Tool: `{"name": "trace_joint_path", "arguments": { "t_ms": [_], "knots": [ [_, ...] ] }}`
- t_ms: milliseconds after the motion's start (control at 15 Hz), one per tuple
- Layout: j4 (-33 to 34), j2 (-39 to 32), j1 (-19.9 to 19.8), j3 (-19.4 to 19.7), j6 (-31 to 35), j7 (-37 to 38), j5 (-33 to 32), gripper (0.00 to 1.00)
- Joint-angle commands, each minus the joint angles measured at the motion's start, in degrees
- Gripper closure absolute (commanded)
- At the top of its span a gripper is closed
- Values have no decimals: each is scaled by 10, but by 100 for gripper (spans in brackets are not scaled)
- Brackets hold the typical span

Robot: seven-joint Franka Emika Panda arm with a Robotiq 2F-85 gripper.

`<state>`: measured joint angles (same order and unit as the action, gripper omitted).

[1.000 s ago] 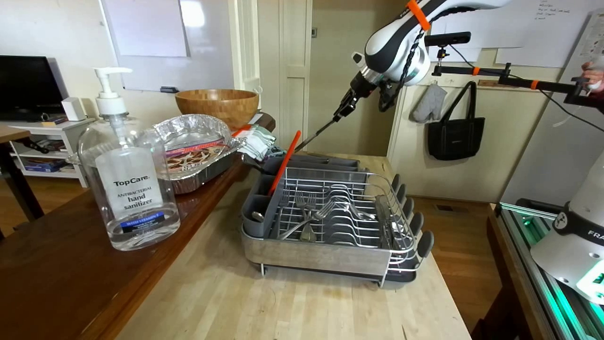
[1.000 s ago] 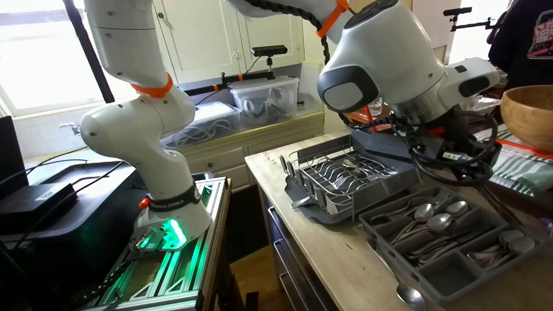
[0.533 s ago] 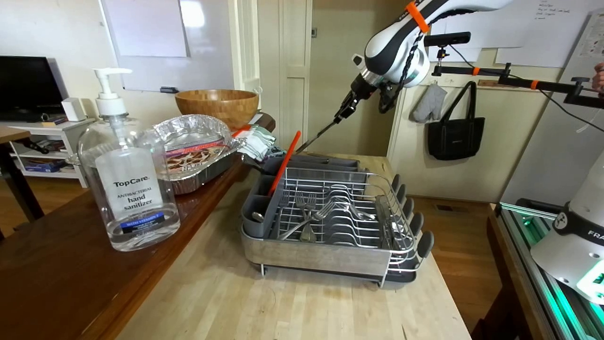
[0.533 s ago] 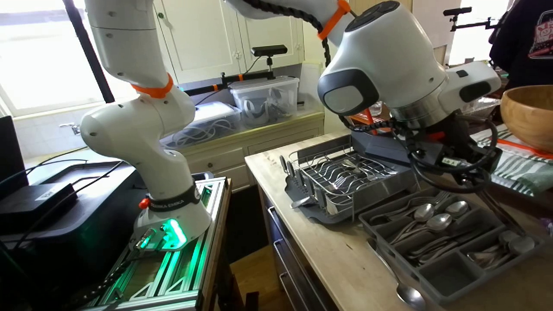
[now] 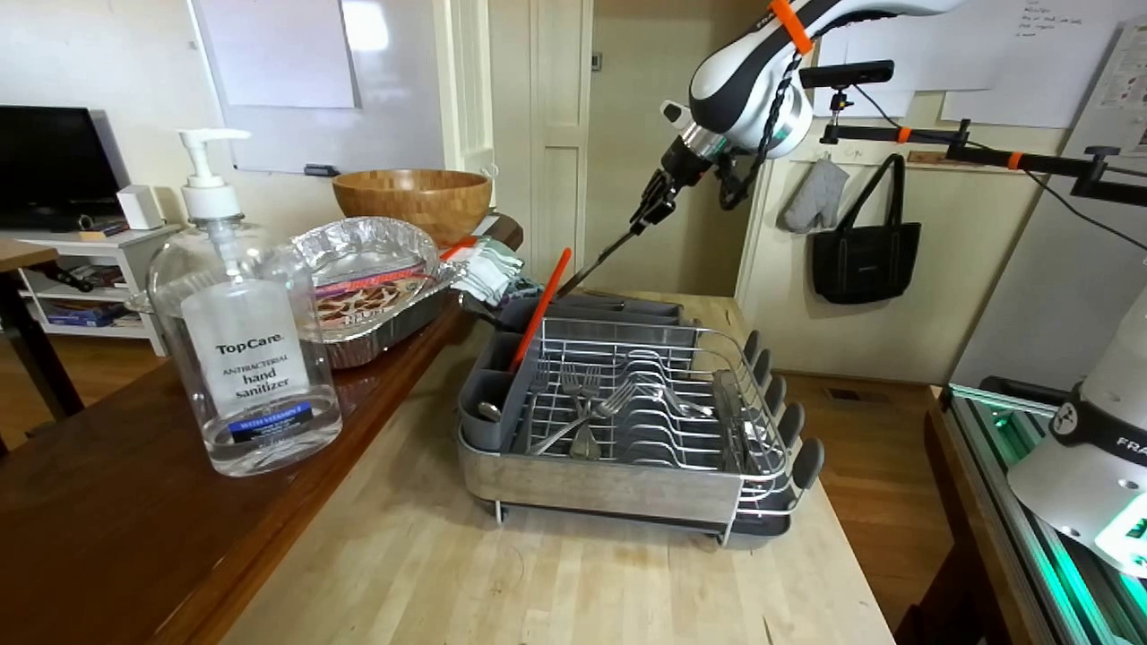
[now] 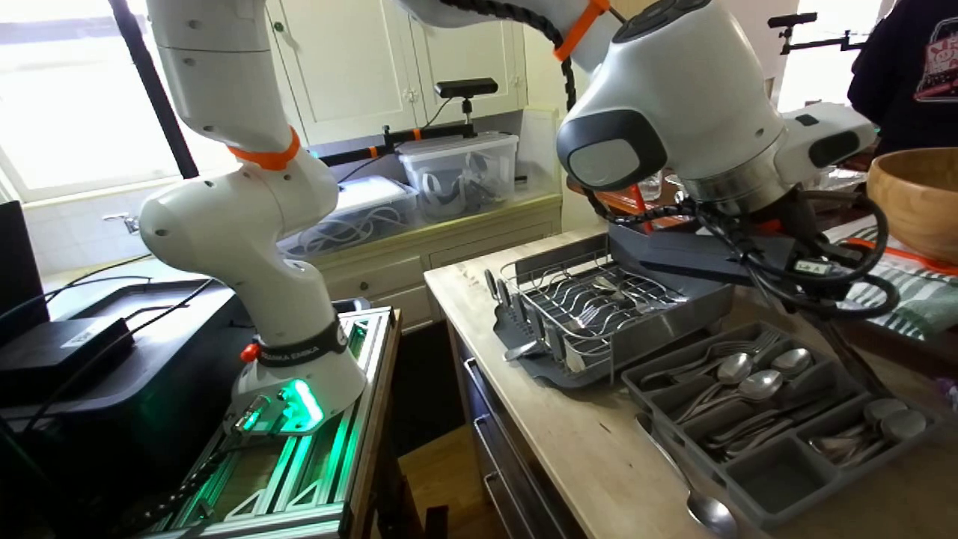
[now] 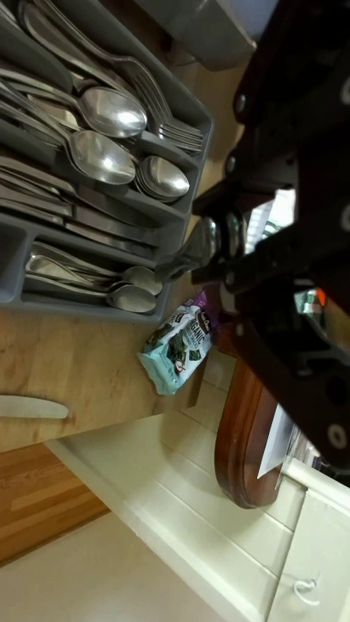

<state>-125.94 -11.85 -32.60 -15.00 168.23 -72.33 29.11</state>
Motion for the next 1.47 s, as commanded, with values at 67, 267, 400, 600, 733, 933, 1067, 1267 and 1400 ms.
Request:
{"name": "trace_joint_path", "arguments": {
  "t_ms": [67,267,400,600,733,933,1067,1267,1400],
  "knots": [
    [27,-1,-25,-13,-52,-75,14,93],
    [41,-2,-35,-18,-89,-125,17,93],
    [49,-3,-38,-16,-105,-142,17,93],
    [38,1,-29,-6,-82,-122,3,93],
    [38,-1,-27,0,-90,-119,-10,93],
    [4,4,-18,-20,-63,-119,8,70],
    [-31,5,-1,-33,-17,-111,8,70],
    [-43,13,6,-34,-4,-109,9,70],
    [-45,14,4,-34,-4,-109,9,70]
  ]
}}
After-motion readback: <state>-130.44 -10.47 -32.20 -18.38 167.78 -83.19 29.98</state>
